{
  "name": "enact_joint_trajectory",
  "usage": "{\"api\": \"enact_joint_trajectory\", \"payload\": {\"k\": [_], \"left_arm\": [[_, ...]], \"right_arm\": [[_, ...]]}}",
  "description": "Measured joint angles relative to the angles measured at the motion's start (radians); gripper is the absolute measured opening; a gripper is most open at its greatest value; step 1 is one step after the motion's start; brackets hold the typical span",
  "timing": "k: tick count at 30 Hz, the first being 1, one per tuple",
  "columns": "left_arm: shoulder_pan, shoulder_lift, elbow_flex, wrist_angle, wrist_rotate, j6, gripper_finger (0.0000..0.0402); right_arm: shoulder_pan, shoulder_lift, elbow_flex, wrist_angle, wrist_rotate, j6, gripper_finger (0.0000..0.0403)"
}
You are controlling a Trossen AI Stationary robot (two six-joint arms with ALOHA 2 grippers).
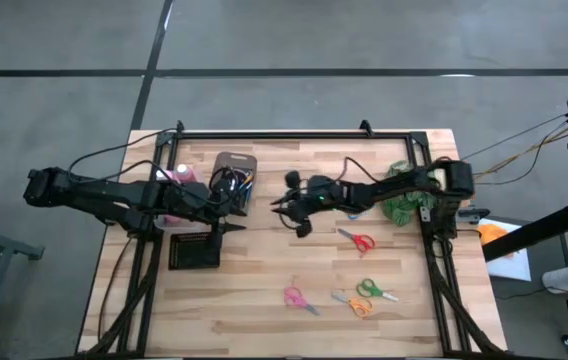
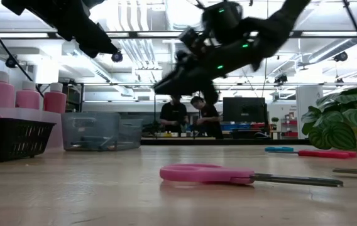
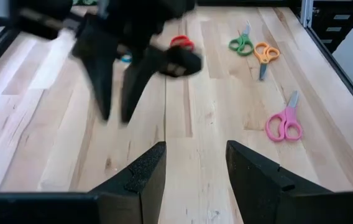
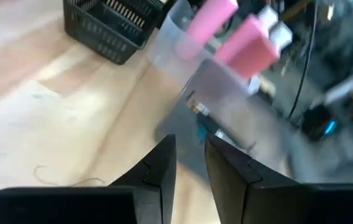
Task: Pick & Place Paint Supplies
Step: Put the red scissors into the black basket
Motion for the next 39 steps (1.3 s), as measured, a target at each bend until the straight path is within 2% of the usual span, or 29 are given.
{"api": "enact_joint_trajectory", "payload": {"k": [4,8,12,14,18,21,29,34,39], "left_arm": [[0.000,0.000,0.000,-0.013,0.000,0.000,0.0165],[0.000,0.000,0.000,-0.018,0.000,0.000,0.0165],[0.000,0.000,0.000,-0.021,0.000,0.000,0.0165],[0.000,0.000,0.000,-0.022,0.000,0.000,0.0165],[0.000,0.000,0.000,-0.021,0.000,0.000,0.0165],[0.000,0.000,0.000,-0.022,0.000,0.000,0.0165],[0.000,0.000,0.000,-0.026,0.000,0.000,0.0165],[0.000,0.000,0.000,-0.031,0.000,0.000,0.0165],[0.000,0.000,0.000,-0.032,0.000,0.000,0.0165]], "right_arm": [[0.044,-0.127,-0.110,-0.051,0.062,0.228,0.0081],[0.117,-0.240,-0.176,-0.172,0.164,0.369,0.0081],[0.205,-0.318,-0.180,-0.358,0.312,0.521,0.0081],[0.241,-0.342,-0.157,-0.473,0.349,0.634,0.0081],[0.287,-0.366,-0.093,-0.733,0.343,0.936,0.0081],[0.307,-0.361,-0.040,-0.864,0.290,1.091,0.0081],[0.342,-0.314,0.061,-0.985,0.246,1.205,0.0081],[0.346,-0.290,0.118,-1.165,0.203,1.394,0.0081],[0.346,-0.301,0.092,-1.290,0.103,1.563,0.0081]]}}
